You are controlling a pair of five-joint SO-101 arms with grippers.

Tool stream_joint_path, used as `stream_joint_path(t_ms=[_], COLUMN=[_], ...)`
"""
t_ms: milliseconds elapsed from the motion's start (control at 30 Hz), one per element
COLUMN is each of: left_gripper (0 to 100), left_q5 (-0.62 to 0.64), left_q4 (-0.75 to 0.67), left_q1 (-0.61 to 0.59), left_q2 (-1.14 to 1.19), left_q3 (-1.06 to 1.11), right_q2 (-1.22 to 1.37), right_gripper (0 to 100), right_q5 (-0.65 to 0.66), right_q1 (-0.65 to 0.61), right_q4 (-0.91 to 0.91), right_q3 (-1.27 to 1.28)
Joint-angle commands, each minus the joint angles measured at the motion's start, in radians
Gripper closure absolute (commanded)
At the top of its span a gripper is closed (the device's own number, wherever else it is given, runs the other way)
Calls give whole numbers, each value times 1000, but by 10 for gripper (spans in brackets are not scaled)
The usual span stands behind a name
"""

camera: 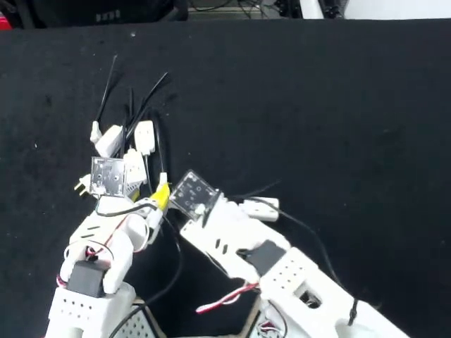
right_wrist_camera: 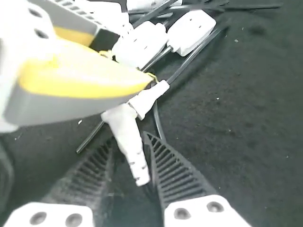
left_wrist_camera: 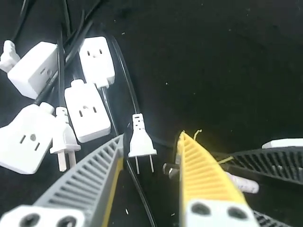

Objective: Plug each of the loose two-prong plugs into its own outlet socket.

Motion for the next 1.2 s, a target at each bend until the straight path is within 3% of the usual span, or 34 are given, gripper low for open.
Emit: stream_joint_path(t_ms=[0,200,567,867,1033,1167], left_gripper=[812,812,812,812,812,812], left_q5=[-14,-14,-14,-14,-12,-3], left_q4=[5,5,5,5,8,6], left_q1=[12,12,19,21,-8,-156], left_q2=[5,5,5,5,5,3], left_q3=[-12,-5,10,10,-28,-79], right_q2=[-107,-185,-409,-429,-429,-427], right_gripper=[988,988,988,988,988,988], right_q5=[-11,-94,-58,-52,-52,-51], right_q1=[-12,-12,-60,-60,31,129], right_q4=[-2,3,114,123,130,242], right_q3=[-2,13,61,79,81,38])
